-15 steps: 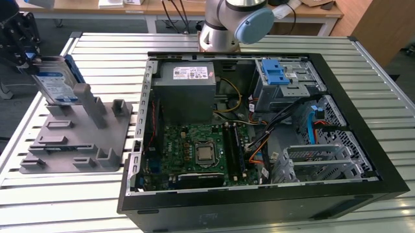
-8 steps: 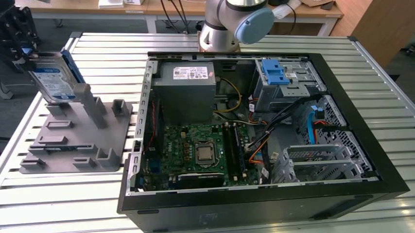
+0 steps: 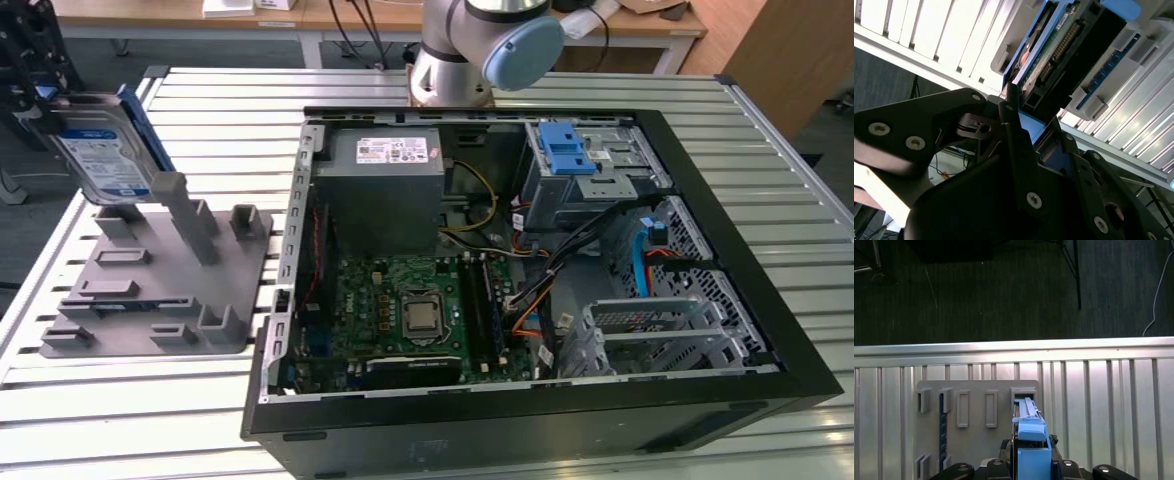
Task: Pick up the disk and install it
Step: 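Pick up the disk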
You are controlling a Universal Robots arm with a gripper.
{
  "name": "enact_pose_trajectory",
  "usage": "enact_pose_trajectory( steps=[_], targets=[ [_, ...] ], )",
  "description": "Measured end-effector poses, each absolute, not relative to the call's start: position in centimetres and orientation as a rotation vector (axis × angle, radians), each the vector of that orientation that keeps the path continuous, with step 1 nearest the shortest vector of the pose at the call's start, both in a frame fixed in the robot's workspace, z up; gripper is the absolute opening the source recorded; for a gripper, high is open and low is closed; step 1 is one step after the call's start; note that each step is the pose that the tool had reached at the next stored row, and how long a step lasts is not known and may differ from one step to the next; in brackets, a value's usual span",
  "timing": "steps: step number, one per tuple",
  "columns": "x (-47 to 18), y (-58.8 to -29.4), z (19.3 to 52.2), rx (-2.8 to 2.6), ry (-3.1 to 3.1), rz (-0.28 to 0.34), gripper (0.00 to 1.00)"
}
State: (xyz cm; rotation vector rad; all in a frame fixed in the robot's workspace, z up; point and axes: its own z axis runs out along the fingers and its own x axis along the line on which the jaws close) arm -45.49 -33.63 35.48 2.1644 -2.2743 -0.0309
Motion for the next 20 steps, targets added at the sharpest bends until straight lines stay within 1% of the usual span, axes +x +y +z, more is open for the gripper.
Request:
enact_pose_trajectory(
  steps=[16, 20],
  targets=[
    [-45.5, -33.6, 38.6, 2.158, -2.268, -0.016, 0.36],
    [-45.5, -33.6, 38.7, 2.158, -2.268, -0.016, 0.36]
  ],
)
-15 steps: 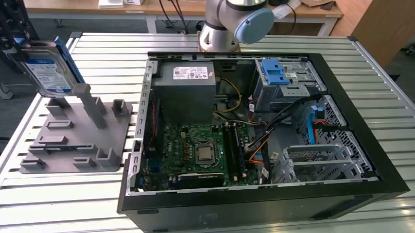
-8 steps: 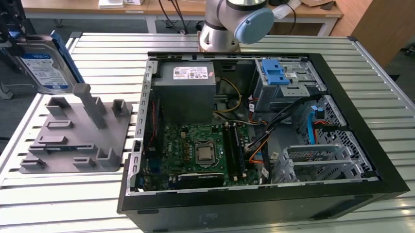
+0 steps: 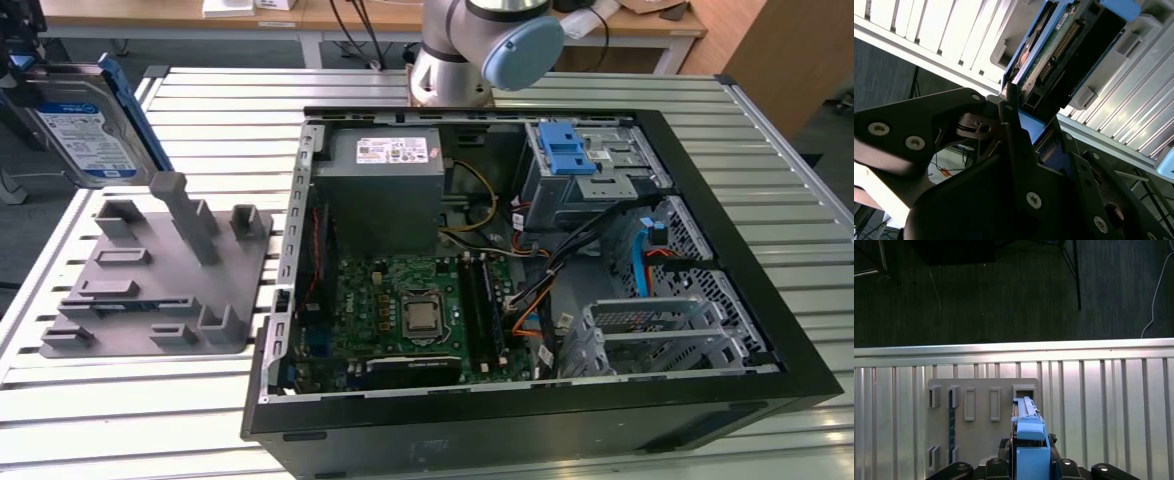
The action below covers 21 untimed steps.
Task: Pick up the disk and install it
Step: 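Pick up the disk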
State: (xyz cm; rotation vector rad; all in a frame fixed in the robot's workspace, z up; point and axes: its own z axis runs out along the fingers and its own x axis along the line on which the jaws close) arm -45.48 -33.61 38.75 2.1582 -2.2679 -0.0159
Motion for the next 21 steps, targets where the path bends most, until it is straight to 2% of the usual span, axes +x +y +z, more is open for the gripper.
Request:
enact_pose_trajectory(
  steps=[12, 21],
  targets=[
    [-45.5, -33.6, 38.8, 2.158, -2.268, -0.016, 0.36],
    [-45.5, -33.6, 40.8, 2.158, -2.268, -0.016, 0.36]
  ],
)
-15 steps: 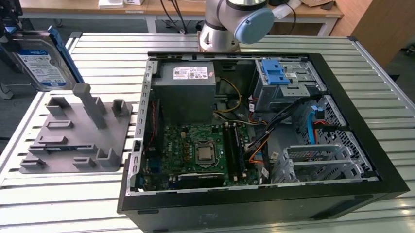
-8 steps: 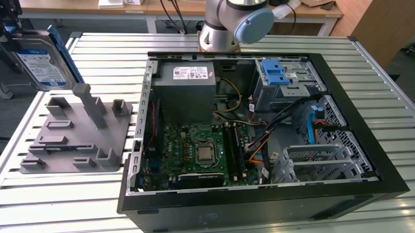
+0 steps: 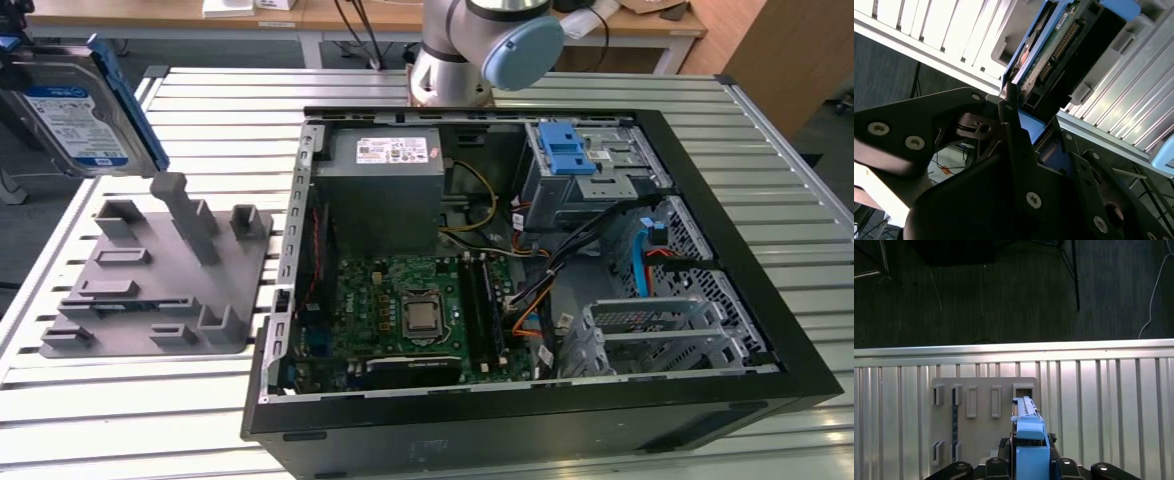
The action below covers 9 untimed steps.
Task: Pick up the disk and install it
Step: 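Pick up the disk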
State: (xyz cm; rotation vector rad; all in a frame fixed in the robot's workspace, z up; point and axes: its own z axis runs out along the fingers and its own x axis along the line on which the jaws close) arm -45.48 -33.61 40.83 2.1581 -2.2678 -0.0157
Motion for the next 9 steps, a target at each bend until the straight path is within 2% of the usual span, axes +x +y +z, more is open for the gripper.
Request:
enact_pose_trajectory(
  steps=[9],
  targets=[
    [-45.5, -33.6, 44.0, 2.158, -2.268, -0.016, 0.36]
  ],
)
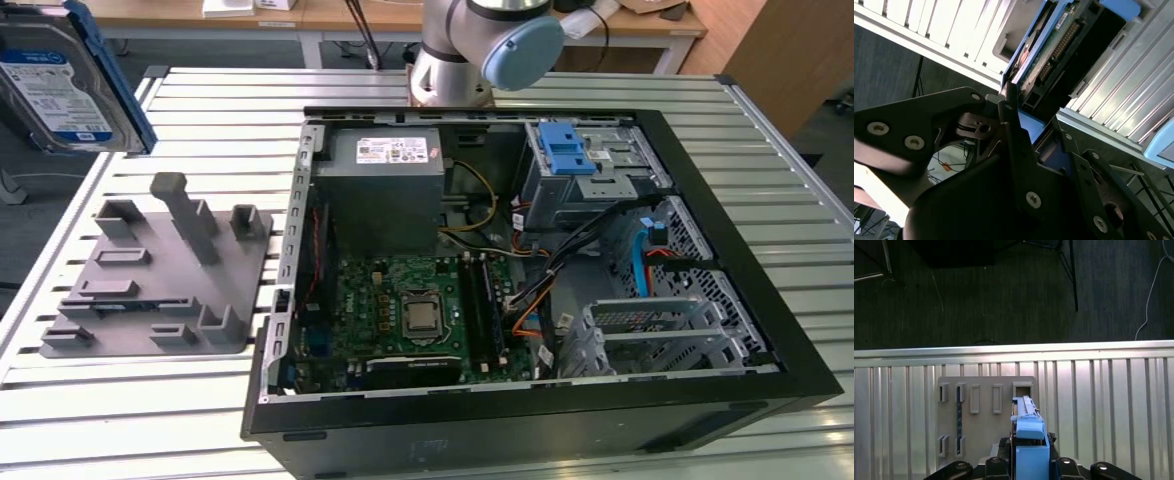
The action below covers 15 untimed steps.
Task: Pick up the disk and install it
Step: 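Pick up the disk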
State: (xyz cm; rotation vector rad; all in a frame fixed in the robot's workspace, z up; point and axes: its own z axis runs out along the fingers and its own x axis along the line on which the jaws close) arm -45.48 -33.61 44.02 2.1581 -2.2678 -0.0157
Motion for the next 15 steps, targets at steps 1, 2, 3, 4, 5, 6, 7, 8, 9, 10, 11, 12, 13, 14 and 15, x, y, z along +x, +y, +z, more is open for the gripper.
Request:
enact_pose_trajectory(
  steps=[1, 2, 3, 4, 5, 6, 7, 8, 9, 10, 11, 12, 13, 14, 15],
  targets=[
    [-45.5, -33.6, 44.4, 2.158, -2.268, -0.016, 0.36],
    [-45.5, -33.6, 44.8, 2.158, -2.268, -0.016, 0.36],
    [-45.5, -33.6, 45.2, 2.158, -2.268, -0.016, 0.36],
    [-45.5, -33.6, 45.5, 2.158, -2.268, -0.016, 0.36],
    [-45.5, -33.6, 45.9, 2.158, -2.268, -0.016, 0.36],
    [-45.5, -33.6, 46.3, 2.158, -2.268, -0.016, 0.36],
    [-45.5, -33.6, 46.6, 2.158, -2.268, -0.016, 0.36],
    [-45.5, -33.6, 47.0, 2.158, -2.268, -0.016, 0.36],
    [-45.5, -33.6, 47.4, 2.158, -2.268, -0.016, 0.36],
    [-45.5, -33.6, 47.7, 2.158, -2.268, -0.016, 0.36],
    [-45.5, -33.6, 48.0, 2.158, -2.268, -0.016, 0.36],
    [-45.5, -33.6, 48.1, 2.158, -2.268, -0.016, 0.36],
    [-45.5, -33.6, 48.1, 2.158, -2.268, -0.016, 0.36],
    [-45.5, -33.6, 48.1, 2.158, -2.268, -0.016, 0.36],
    [-45.5, -33.6, 48.1, 2.158, -2.268, -0.016, 0.36]
  ],
)
